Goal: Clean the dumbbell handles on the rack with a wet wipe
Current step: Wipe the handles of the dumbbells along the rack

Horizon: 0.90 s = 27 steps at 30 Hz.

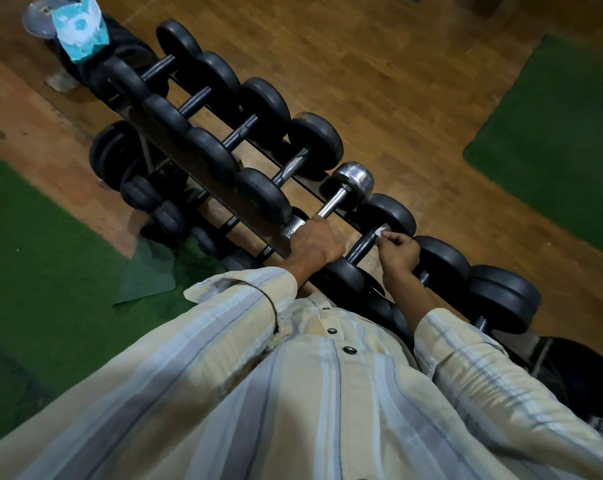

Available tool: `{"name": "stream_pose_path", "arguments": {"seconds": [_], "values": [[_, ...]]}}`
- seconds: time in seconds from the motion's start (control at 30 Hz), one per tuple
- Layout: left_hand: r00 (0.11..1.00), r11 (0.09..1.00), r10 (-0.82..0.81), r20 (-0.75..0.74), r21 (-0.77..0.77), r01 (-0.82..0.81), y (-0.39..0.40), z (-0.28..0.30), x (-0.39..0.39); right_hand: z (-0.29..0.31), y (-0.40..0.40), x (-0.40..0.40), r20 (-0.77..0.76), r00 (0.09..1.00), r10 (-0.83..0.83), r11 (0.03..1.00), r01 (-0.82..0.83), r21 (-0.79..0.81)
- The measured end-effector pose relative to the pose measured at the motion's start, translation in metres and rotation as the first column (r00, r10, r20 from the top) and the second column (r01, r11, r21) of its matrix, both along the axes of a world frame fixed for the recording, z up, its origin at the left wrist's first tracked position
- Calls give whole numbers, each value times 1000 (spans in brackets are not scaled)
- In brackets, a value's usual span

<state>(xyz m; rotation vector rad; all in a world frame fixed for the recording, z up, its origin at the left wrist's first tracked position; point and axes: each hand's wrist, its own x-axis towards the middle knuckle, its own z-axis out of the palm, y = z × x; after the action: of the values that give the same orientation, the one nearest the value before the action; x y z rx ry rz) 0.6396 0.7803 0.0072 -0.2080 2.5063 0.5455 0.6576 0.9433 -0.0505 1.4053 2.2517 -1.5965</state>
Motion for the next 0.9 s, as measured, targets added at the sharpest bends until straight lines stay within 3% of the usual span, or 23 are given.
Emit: {"name": "stream_pose_path", "arguments": {"seconds": [0.07, 0.17, 0.4, 0.53, 0.63, 0.8, 0.9], "values": [[1000, 1000, 8, -1, 8, -8, 0, -1, 0, 3, -3, -9, 56, 989, -138, 969, 146, -200], [1000, 1000, 22, -2, 20, -22, -1, -1, 0, 11, -4, -13, 104, 956, -275, 787, 286, -546], [998, 997, 58, 10, 54, -58, -3, 0, 0, 0, 13, -1, 114, 981, -157, 574, 185, -798], [998, 998, 65, -6, 25, -65, 3, -2, 0, 3, 16, 12, 136, 985, 104, 618, 43, -785], [996, 996, 86, -11, 7, -86, 7, -3, -2, 7, 15, 20, 186, 927, 324, 704, -105, -703], [996, 996, 87, -15, -7, -87, 10, -5, -3, 11, 21, 25, 200, 884, 423, 840, -300, -453], [997, 998, 70, -11, -2, -70, 9, -6, -3, 20, 23, 14, 2, 851, 525, 830, -512, -220]]}}
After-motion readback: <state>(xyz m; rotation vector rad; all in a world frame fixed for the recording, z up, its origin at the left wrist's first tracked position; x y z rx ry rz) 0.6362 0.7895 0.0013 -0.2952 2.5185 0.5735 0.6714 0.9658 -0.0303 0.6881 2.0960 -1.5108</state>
